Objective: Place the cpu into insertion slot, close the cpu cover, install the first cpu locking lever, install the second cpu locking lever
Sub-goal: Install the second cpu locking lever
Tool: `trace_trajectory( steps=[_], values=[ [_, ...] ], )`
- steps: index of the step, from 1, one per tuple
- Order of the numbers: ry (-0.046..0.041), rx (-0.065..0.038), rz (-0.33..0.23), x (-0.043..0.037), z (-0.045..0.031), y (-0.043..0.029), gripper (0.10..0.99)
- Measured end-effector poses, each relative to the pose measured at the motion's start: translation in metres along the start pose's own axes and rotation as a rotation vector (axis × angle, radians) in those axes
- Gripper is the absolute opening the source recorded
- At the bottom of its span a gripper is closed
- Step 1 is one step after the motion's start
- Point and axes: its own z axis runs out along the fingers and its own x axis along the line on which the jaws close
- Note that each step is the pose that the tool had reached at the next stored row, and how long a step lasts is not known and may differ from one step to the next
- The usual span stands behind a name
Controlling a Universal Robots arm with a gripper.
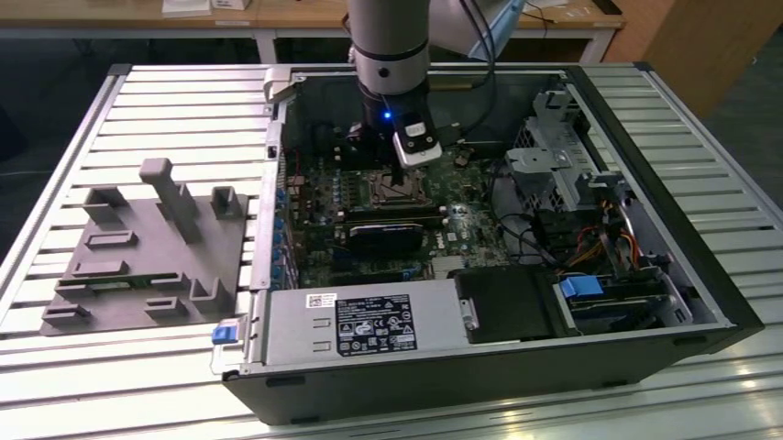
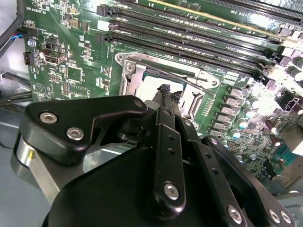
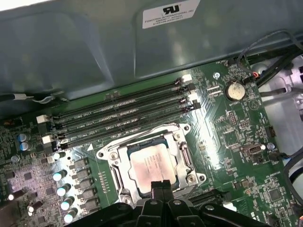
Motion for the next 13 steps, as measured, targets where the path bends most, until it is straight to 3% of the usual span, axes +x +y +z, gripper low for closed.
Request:
trace_trajectory(
  steps=[8,13],
  values=[
    [0.0003,0.000,-0.002,-0.0007,-0.0067,0.0006,0.102],
    [0.0002,0.000,-0.002,-0.0020,-0.0071,-0.0020,0.102]
  ],
)
